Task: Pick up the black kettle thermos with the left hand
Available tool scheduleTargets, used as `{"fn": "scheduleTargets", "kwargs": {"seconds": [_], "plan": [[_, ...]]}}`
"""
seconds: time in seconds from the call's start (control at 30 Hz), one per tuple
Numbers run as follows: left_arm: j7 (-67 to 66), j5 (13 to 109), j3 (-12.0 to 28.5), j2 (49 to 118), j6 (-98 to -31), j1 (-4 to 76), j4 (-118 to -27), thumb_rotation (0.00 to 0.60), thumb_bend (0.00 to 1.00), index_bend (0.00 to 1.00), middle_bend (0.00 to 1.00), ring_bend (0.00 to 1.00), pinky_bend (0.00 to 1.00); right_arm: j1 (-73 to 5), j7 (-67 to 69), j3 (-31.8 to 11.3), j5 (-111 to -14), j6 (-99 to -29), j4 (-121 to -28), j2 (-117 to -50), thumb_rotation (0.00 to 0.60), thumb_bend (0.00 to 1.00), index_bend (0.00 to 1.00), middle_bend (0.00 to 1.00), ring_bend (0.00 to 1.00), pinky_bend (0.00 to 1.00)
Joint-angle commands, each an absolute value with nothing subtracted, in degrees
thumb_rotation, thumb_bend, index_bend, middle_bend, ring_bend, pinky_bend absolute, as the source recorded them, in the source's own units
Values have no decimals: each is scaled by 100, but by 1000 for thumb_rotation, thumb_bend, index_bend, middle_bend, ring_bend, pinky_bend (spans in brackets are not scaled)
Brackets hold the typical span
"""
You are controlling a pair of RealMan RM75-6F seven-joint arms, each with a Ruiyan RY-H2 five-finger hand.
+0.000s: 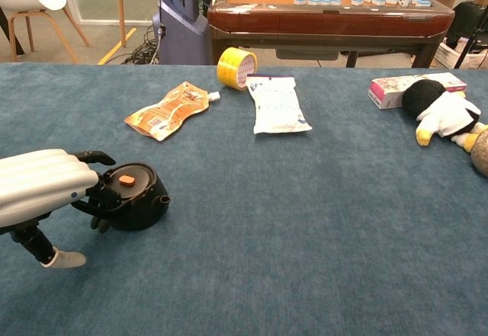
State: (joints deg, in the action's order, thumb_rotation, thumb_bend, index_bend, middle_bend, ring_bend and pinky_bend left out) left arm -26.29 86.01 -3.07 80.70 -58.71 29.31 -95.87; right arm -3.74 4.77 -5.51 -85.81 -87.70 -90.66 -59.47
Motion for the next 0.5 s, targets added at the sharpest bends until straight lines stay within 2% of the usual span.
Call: {"fn": "scheduleTargets", "kwargs": {"seconds": [0.03, 0.4, 0.5], "plan": [[-2652, 8578, -322, 8085, -5846, 2934, -9593, 572, 169, 543, 551, 442, 46, -377, 480, -551, -8576, -8760, -9063, -5948, 600, 177, 591, 475, 321, 342], [-2545, 8523, -231, 8142, -5817, 3014, -9573, 553, 169, 709, 756, 622, 34, -363, 523, -552, -8558, -8754, -9021, -5964, 600, 177, 591, 474, 317, 342], [-2481, 8538, -191, 8186, -5838, 3039, -9551, 526, 169, 756, 811, 671, 34, -359, 541, -558, -8545, -8754, -8999, -5972, 600, 177, 591, 474, 315, 342]]}}
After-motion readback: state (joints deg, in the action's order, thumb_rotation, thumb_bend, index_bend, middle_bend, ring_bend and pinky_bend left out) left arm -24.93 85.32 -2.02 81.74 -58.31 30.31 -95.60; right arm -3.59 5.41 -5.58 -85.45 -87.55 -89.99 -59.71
